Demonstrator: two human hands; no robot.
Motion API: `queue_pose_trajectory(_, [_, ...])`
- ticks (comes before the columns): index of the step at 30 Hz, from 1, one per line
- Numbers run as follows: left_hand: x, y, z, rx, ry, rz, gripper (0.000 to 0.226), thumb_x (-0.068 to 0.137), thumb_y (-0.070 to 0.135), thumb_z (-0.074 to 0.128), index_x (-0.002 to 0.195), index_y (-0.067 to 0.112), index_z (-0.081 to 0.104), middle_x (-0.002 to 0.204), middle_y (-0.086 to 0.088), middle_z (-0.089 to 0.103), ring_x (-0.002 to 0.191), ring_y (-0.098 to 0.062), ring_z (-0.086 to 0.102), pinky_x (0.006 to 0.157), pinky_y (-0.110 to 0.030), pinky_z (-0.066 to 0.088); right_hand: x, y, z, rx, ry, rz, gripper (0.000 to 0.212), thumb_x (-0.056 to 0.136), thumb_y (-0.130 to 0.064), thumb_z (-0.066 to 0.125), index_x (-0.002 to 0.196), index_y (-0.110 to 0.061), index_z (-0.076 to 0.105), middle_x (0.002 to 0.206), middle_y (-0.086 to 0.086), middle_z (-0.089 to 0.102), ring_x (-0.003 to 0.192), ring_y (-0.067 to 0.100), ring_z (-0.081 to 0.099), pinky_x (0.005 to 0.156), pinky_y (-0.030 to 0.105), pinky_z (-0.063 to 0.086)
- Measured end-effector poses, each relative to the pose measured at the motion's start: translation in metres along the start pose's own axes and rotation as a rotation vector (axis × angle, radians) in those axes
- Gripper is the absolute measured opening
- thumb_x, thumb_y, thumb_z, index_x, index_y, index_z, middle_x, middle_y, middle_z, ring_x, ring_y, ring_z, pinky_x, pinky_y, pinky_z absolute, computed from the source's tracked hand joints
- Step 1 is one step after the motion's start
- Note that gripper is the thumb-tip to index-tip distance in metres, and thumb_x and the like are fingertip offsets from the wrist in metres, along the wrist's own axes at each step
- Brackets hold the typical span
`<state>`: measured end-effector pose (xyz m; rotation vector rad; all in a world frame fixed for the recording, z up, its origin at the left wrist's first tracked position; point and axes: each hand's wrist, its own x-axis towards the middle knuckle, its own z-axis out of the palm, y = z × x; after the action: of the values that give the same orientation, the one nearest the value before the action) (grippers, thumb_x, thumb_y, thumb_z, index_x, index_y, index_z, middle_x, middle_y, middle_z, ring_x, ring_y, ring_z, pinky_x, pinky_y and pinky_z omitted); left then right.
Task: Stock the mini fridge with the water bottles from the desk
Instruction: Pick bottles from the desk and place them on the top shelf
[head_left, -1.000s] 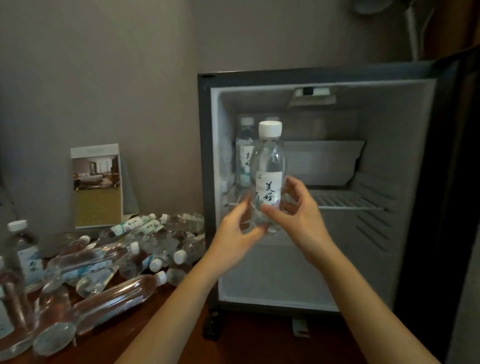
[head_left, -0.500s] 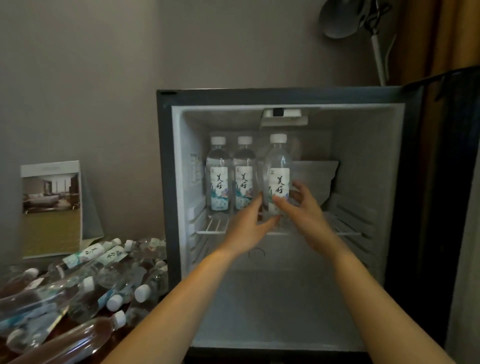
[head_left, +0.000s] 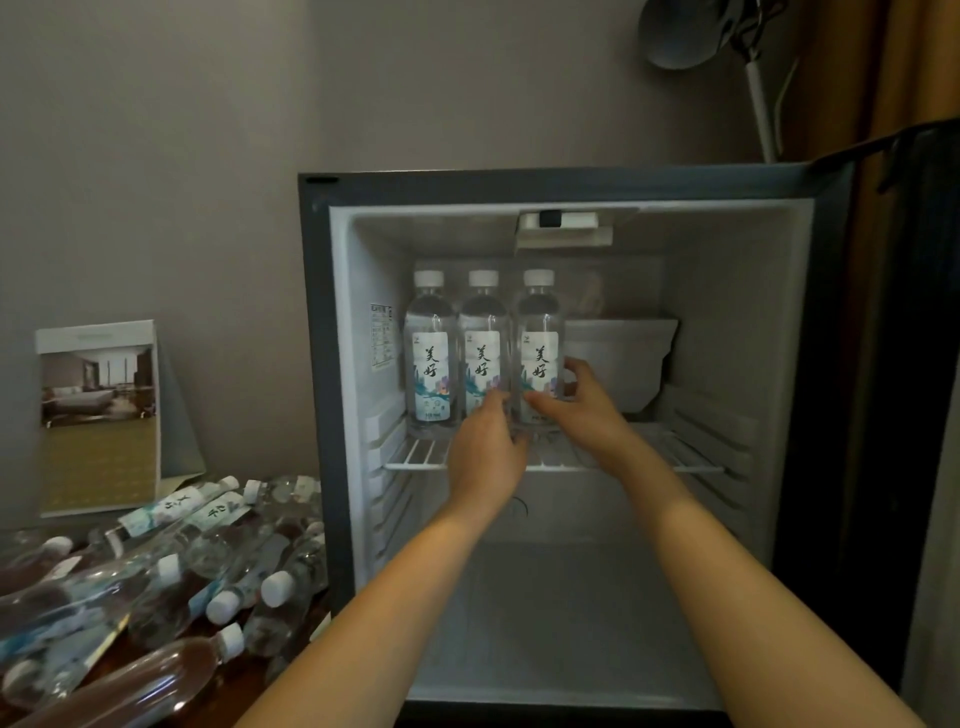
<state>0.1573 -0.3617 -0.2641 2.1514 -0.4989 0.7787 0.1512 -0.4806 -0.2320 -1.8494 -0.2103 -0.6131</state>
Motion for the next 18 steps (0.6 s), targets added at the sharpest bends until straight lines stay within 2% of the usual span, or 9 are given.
queue_pose_trajectory(5, [-0.001, 0.004, -0.007, -0.069, -0.05, -0.024, 0.041, 0.087, 0.007, 0.058, 0.126, 0.009, 0.047, 0.111, -0.006, 0.064, 0.098, -0.02, 0.062, 0.08, -0.031, 0.049, 0.006, 0.001, 0.002, -0.092, 0.043, 0.001, 0.061, 0.084, -0.014, 0.067, 0.136, -0.008, 0.035, 0.121, 0.015, 0.058, 0.103, 0.021, 0.057, 0.094, 0.04, 0.049])
queue_pose_trajectory(9, [-0.007, 0.005, -0.015, -0.211, -0.077, -0.037, 0.037, 0.088, 0.004, 0.057, 0.124, 0.009, 0.051, 0.106, -0.004, 0.06, 0.094, -0.016, 0.06, 0.08, -0.023, 0.046, -0.001, -0.002, 0.005, -0.158, 0.052, 0.004, 0.058, 0.083, -0.011, 0.067, 0.134, -0.006, 0.038, 0.119, 0.013, 0.059, 0.108, 0.025, 0.058, 0.09, 0.038, 0.049])
queue_pose_trajectory(12, [-0.026, -0.001, -0.03, -0.321, 0.046, 0.032, 0.02, 0.088, 0.004, 0.057, 0.106, 0.01, 0.063, 0.088, 0.003, 0.061, 0.082, -0.011, 0.06, 0.073, -0.019, 0.046, -0.019, -0.004, 0.017, -0.3, 0.251, -0.149, 0.048, 0.084, -0.013, 0.066, 0.127, -0.004, 0.046, 0.112, 0.011, 0.058, 0.101, 0.018, 0.054, 0.079, 0.021, 0.04])
queue_pose_trajectory(14, [-0.049, -0.016, -0.046, -0.328, 0.174, 0.116, 0.014, 0.088, 0.009, 0.057, 0.096, 0.014, 0.067, 0.081, 0.005, 0.065, 0.074, -0.008, 0.062, 0.068, -0.018, 0.048, -0.04, -0.011, 0.03, -0.293, 0.397, -0.272, 0.038, 0.087, -0.016, 0.062, 0.122, -0.003, 0.051, 0.109, 0.01, 0.057, 0.098, 0.016, 0.052, 0.078, 0.016, 0.033])
queue_pose_trajectory(15, [-0.063, -0.028, -0.055, -0.311, 0.247, 0.158, 0.014, 0.086, 0.013, 0.056, 0.092, 0.016, 0.068, 0.076, 0.004, 0.066, 0.069, -0.009, 0.063, 0.063, -0.02, 0.05, -0.051, -0.015, 0.038, -0.254, 0.424, -0.31, 0.029, 0.088, -0.015, 0.06, 0.114, -0.003, 0.056, 0.103, 0.009, 0.058, 0.094, 0.017, 0.053, 0.078, 0.017, 0.035])
queue_pose_trajectory(17, [-0.09, -0.054, -0.075, -0.254, 0.358, 0.199, 0.016, 0.085, 0.019, 0.051, 0.09, 0.019, 0.066, 0.068, 0.0, 0.066, 0.059, -0.016, 0.064, 0.054, -0.03, 0.053, -0.072, -0.021, 0.059, -0.132, 0.341, -0.291, 0.007, 0.09, -0.014, 0.057, 0.092, -0.009, 0.062, 0.082, 0.002, 0.06, 0.079, 0.017, 0.056, 0.073, 0.027, 0.042])
queue_pose_trajectory(18, [-0.103, -0.07, -0.085, -0.223, 0.391, 0.187, 0.015, 0.085, 0.02, 0.05, 0.089, 0.021, 0.065, 0.066, 0.0, 0.065, 0.056, -0.018, 0.063, 0.051, -0.033, 0.053, -0.083, -0.024, 0.071, -0.074, 0.263, -0.255, 0.011, 0.091, -0.015, 0.056, 0.081, -0.015, 0.061, 0.072, 0.0, 0.059, 0.071, 0.018, 0.056, 0.07, 0.032, 0.044])
